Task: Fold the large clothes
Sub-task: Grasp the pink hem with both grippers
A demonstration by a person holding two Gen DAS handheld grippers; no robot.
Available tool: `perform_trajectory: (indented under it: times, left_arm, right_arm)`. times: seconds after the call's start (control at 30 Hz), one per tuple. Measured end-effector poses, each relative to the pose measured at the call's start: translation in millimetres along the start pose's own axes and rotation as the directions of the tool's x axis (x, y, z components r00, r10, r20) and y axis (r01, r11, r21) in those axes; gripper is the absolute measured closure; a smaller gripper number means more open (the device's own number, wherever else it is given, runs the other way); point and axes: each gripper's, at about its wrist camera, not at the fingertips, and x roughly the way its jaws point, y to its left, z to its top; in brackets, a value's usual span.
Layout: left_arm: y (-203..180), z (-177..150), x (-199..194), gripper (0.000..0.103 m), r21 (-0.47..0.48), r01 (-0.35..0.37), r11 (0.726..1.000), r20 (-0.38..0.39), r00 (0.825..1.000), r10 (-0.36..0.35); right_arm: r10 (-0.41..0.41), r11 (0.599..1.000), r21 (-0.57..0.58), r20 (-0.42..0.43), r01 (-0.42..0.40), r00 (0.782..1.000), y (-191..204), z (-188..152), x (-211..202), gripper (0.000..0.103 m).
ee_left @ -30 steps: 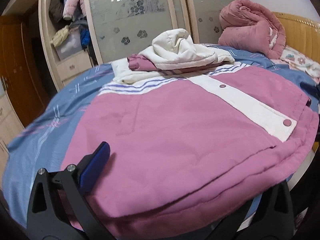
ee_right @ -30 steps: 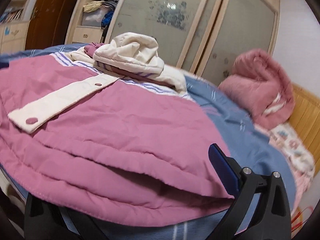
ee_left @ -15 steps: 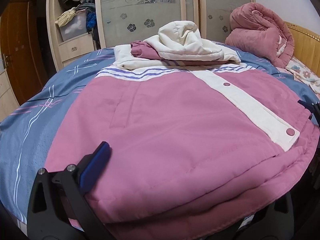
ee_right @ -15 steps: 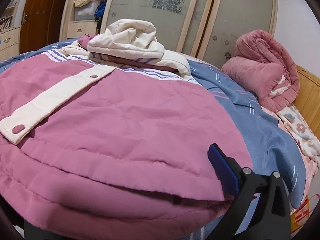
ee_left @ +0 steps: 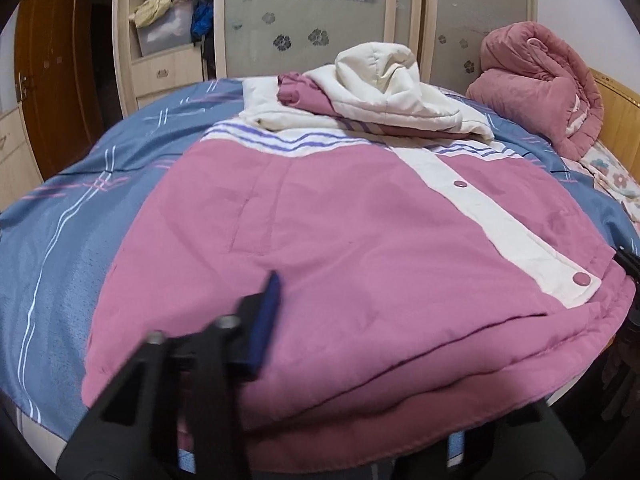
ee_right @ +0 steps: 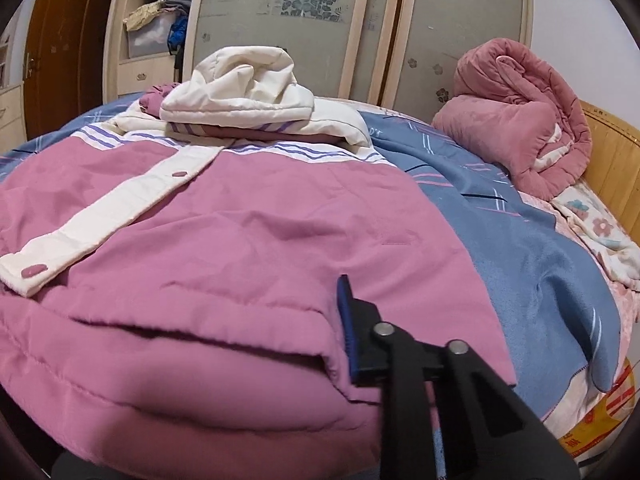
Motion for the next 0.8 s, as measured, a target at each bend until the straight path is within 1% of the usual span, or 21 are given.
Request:
perform_trajectory:
  times: [0.03, 0.1, 0.2, 0.4, 0.53, 0.57, 0.6, 0.7, 0.8]
  left_arm:
    - [1.4, 0.7, 0.4, 0.078, -0.003, 0.002, 1.000, -0.002, 1.000, -0.002]
    - [1.4, 0.7, 0.0, 0.086, 0.005, 0.003, 1.000, -0.002, 1.000, -0.003]
    - [-1.0, 0.6, -1.4, 0.089, 0.034, -0.003, 0.999, 0.004, 1.000, 0.003]
    - [2.6, 5.1, -4.9, 0.090, 0.021, 0.016, 1.000, 0.021, 1.000, -0.017]
    - [-3.4, 12.0, -17.8, 0.091, 0.058, -0.022, 0.998, 0.101, 0.995, 0.016]
    - [-7.0, 16.4, -23.9, 0.091, 0.077, -0.045, 0.996, 0.137, 0.990, 0.034]
    - [-8.9, 20.2, -27.2, 0.090, 0.090, -0.056, 0.994, 0.156, 0.987, 0.042]
    - [-14.5, 44.4, -38.2, 0.091, 0.133, -0.096, 0.986, 0.223, 0.973, 0.065]
    - [-17.1, 86.3, -43.1, 0.091, 0.187, -0.141, 0.972, 0.287, 0.954, 0.083]
  right_arm:
    - [0.010, 1.000, 0.005, 0.002, -0.010, 1.000, -1.3, 0.2, -0.8, 0.086]
    - [0.023, 1.000, 0.015, 0.015, -0.023, 1.000, -3.0, 0.5, -4.1, 0.089]
    - [0.036, 0.999, 0.027, 0.029, -0.037, 0.999, -4.9, 2.6, -7.4, 0.093]
    - [0.064, 0.996, 0.053, 0.055, -0.067, 0.996, -7.2, 9.2, -14.0, 0.095]
    - [0.062, 0.997, 0.047, 0.081, -0.065, 0.995, -9.9, 19.9, -20.4, 0.096]
    - [0.060, 0.997, 0.041, 0.093, -0.065, 0.994, -11.1, 25.7, -23.6, 0.096]
    - [0.059, 0.997, 0.040, 0.103, -0.064, 0.993, -12.2, 29.4, -25.3, 0.096]
    - [0.059, 0.997, 0.041, 0.149, -0.066, 0.987, -17.0, 51.0, -32.7, 0.097]
    - [0.061, 0.996, 0.046, 0.214, -0.073, 0.975, -21.5, 85.3, -37.5, 0.097]
